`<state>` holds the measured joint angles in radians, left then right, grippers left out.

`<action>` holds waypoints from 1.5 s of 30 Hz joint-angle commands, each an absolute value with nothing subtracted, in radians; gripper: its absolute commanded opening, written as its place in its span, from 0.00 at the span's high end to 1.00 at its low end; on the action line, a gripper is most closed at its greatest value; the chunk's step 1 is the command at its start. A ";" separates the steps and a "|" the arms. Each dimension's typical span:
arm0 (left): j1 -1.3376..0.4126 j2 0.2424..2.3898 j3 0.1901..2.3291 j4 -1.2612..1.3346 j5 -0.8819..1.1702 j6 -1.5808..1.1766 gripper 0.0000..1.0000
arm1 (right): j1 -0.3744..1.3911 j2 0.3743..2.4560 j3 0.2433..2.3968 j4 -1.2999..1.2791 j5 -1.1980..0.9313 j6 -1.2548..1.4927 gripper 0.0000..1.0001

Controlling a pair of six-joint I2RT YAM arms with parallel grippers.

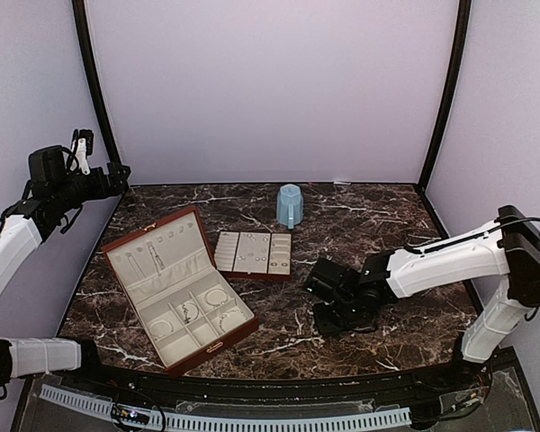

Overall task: Organize the mixed jewelry
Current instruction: Adjust the bracelet at the center of the board, then pick up the bracelet from the center of the board.

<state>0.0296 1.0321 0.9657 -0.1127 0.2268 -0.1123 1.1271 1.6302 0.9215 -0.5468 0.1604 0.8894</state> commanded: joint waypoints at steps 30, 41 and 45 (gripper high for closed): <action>0.028 1.005 0.952 -0.093 0.235 -0.109 0.01 | 1.161 1.720 0.982 -0.718 0.301 0.978 0.89; 0.028 1.003 0.951 -0.093 0.234 -0.109 0.01 | 1.124 1.612 0.953 -0.634 0.261 0.915 0.81; 0.028 1.003 0.951 -0.092 0.235 -0.109 0.01 | 1.126 1.592 0.968 -0.590 0.232 0.890 0.74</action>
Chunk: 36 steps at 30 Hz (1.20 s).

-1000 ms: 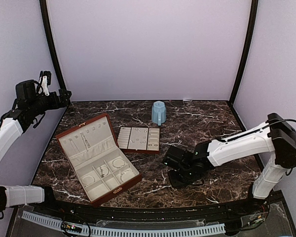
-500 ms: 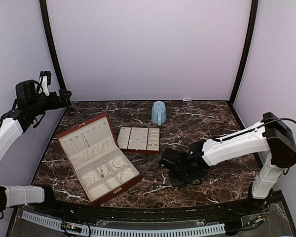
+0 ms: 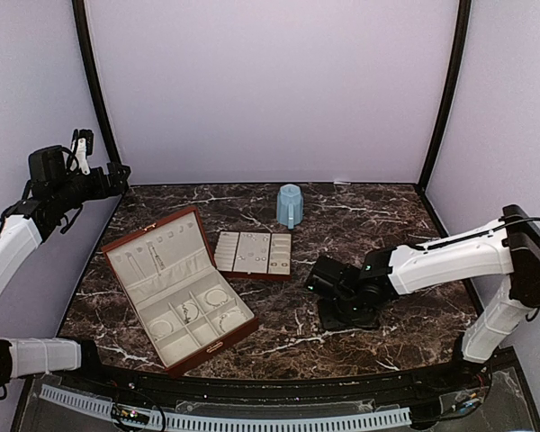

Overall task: Organize the mixed jewelry
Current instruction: Pick up the bracelet from the center of the board.

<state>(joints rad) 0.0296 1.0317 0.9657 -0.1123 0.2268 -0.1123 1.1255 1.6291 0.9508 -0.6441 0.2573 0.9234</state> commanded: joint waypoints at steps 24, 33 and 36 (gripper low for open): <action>0.028 1.000 0.951 -0.092 0.236 -0.109 0.01 | 1.169 1.757 1.059 -0.540 0.198 0.888 0.67; 0.028 0.999 0.950 -0.093 0.237 -0.109 0.01 | 1.169 1.783 1.066 -0.535 0.204 0.883 0.69; 0.028 0.997 0.951 -0.094 0.235 -0.108 0.01 | 1.168 1.803 1.083 -0.541 0.217 0.872 0.69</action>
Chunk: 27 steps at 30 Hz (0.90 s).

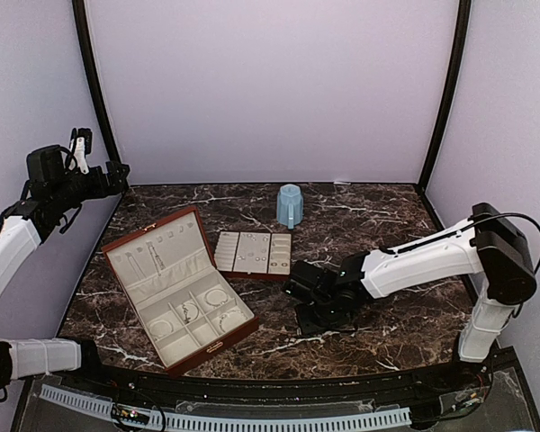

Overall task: Organize the mixed jewelry
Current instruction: Pick up the bracelet from the center of the board.

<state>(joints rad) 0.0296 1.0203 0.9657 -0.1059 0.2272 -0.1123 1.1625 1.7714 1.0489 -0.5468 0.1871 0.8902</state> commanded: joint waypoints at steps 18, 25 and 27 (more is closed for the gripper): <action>0.028 0.995 0.952 -0.093 0.233 -0.106 0.01 | 1.172 1.844 1.120 -0.620 0.303 0.890 0.79; 0.028 0.991 0.951 -0.094 0.232 -0.106 0.01 | 1.186 1.881 1.154 -0.631 0.311 0.887 0.81; 0.028 0.990 0.950 -0.093 0.231 -0.106 0.01 | 1.187 1.885 1.158 -0.633 0.311 0.885 0.83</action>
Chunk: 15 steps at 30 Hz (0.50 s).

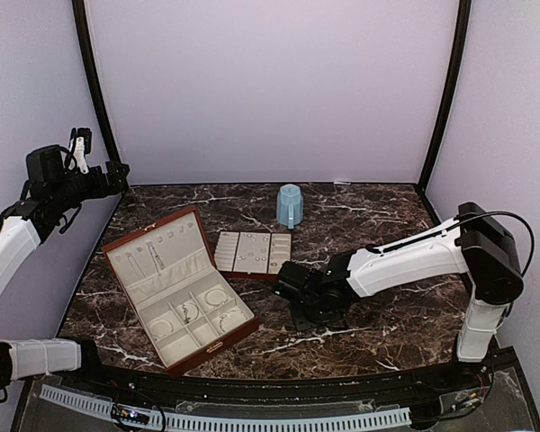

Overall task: Organize the mixed jewelry
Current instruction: Pick up the bracelet from the center of the board.

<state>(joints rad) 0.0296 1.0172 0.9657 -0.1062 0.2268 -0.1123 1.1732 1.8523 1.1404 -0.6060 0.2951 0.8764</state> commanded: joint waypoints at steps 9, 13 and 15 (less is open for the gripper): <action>0.028 0.987 0.951 -0.094 0.232 -0.107 0.01 | 1.191 1.879 1.152 -0.649 0.321 0.910 0.90; 0.028 0.985 0.951 -0.092 0.232 -0.106 0.01 | 1.192 1.865 1.150 -0.645 0.332 0.916 0.92; 0.028 0.984 0.950 -0.092 0.231 -0.106 0.01 | 1.191 1.854 1.148 -0.645 0.346 0.914 0.94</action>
